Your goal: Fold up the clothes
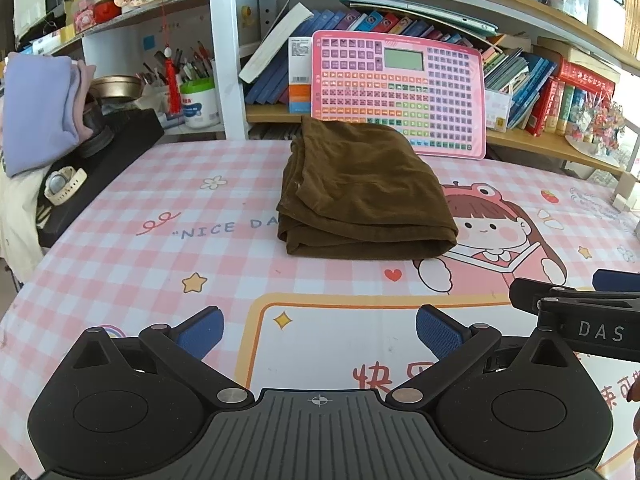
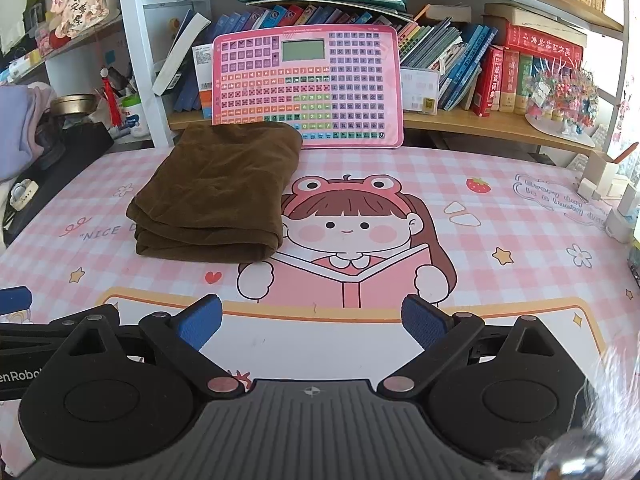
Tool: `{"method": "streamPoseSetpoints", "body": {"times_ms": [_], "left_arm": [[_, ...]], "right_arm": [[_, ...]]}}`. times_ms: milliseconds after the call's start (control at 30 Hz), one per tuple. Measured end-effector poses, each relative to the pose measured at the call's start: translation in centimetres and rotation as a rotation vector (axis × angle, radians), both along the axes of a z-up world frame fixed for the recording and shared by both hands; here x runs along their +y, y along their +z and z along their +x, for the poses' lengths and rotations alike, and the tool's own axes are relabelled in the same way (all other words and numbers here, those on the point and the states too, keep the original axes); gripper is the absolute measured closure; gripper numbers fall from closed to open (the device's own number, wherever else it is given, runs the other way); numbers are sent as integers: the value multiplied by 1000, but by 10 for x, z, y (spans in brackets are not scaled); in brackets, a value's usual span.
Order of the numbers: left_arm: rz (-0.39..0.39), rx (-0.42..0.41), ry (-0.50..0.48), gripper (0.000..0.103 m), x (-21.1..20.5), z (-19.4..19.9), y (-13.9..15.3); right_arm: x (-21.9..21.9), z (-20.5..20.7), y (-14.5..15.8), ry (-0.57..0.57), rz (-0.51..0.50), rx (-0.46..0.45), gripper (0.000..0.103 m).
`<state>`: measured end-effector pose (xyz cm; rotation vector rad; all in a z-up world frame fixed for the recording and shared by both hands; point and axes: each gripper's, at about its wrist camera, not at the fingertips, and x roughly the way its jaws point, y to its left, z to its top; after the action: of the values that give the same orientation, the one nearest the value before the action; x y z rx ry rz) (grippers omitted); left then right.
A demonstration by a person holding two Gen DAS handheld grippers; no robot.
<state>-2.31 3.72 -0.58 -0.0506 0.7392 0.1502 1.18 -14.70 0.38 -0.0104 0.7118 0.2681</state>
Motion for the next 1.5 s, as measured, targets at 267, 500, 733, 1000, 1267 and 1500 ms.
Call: {"method": "streamPoseSetpoints", "body": {"times_ms": [267,500,733,1000,1267,1500], "left_arm": [[-1,3,-2,0,0,-2,0],[-2,5,-1,0,0,-3,0],[-3,4,0,0,-1,-4,0],[-4,4,-2,0,0,-4,0],[-3,4,0,0,0,-4,0],[-3,2,-2,0,-1,-4,0]], "right_arm": [[-1,-2,-1,-2,-1,4,6],[-1,-4,-1,-3,-3,5,6],[0,-4,-1,-3,-5,3,6],[0,-4,-1,-2,-4,2,6],[0,-4,0,1,-4,1,6],[-1,-4,0,2,-4,-1,6]]}}
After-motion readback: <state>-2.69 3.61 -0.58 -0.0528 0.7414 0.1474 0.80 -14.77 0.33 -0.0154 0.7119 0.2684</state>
